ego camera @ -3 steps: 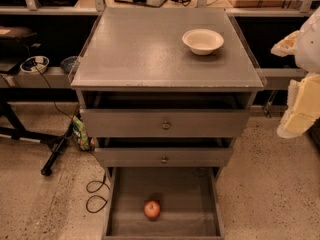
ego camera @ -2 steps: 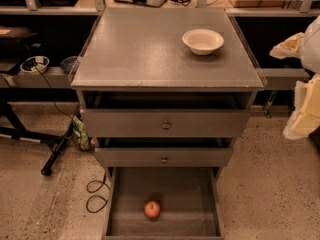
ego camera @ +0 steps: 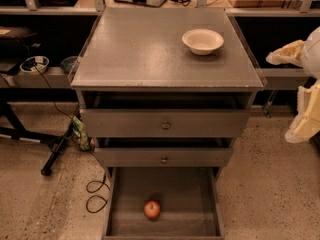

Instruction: Pick apple from bottom drawer and place on counter

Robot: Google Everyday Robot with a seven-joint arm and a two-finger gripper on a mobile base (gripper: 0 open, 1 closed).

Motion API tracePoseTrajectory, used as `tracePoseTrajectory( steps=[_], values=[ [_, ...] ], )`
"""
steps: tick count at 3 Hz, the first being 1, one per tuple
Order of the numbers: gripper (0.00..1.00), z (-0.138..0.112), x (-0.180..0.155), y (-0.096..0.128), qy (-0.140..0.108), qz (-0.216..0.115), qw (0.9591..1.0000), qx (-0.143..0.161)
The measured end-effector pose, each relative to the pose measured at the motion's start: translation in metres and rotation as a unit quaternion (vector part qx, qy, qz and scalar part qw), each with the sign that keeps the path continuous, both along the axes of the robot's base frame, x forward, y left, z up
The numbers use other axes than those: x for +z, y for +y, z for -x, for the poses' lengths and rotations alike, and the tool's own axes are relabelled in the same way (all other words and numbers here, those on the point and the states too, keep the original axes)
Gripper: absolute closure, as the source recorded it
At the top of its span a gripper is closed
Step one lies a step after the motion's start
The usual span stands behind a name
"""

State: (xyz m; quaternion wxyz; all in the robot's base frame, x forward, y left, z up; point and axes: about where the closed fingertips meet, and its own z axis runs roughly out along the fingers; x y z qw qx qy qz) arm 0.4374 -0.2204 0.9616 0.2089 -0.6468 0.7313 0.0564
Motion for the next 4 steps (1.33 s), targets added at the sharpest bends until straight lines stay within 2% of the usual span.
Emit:
tracePoseTrajectory(
  steps=[1,2,3,4],
  values=[
    [0.00,-0.001,-0.006,-0.001,-0.012,-0.030,0.9995,0.005],
    [0.00,-0.004,-0.022,0.002,-0.024,-0.043,0.9988,-0.002],
    [0.00,-0.013,-0.057,0.011,-0.039,-0.055,0.9977,-0.009],
    [0.00,-0.023,-0.094,0.018,-0.040,-0.050,0.9978,-0.018]
  ],
)
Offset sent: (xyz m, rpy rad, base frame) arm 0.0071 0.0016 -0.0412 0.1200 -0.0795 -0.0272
